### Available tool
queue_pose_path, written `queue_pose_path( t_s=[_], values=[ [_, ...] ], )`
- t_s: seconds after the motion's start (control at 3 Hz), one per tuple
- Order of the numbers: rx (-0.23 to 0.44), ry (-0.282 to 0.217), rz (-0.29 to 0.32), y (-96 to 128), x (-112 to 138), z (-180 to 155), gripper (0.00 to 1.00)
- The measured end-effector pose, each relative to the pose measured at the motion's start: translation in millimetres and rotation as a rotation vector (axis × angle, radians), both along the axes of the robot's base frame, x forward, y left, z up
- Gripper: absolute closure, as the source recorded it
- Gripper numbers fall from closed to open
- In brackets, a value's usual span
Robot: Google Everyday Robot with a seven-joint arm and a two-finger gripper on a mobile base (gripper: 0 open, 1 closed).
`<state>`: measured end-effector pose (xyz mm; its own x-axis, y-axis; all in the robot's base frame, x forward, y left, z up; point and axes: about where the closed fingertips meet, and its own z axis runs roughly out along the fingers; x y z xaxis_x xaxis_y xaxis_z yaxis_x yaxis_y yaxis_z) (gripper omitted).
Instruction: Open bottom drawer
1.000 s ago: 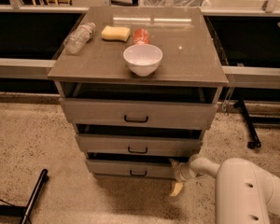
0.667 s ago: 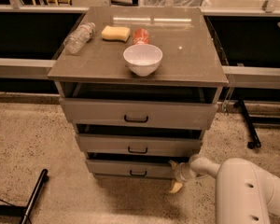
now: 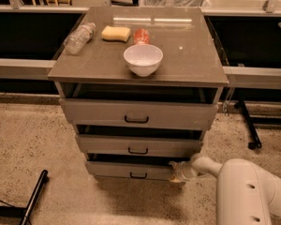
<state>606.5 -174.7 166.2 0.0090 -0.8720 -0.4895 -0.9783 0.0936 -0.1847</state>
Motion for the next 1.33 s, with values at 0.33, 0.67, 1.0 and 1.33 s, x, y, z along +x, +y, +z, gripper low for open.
queue_pose_path(
  t_s=[0.33,0.67,1.0,1.33],
  values=[
    [0.000,0.000,0.000,0.0,0.0,0.0,0.57],
    [0.000,0.000,0.000,0.0,0.0,0.0,0.37],
    [0.000,0.000,0.000,0.1,-0.1,-0.1,0.15],
    [0.000,0.000,0.000,0.1,-0.1,-0.1,0.00]
  ],
)
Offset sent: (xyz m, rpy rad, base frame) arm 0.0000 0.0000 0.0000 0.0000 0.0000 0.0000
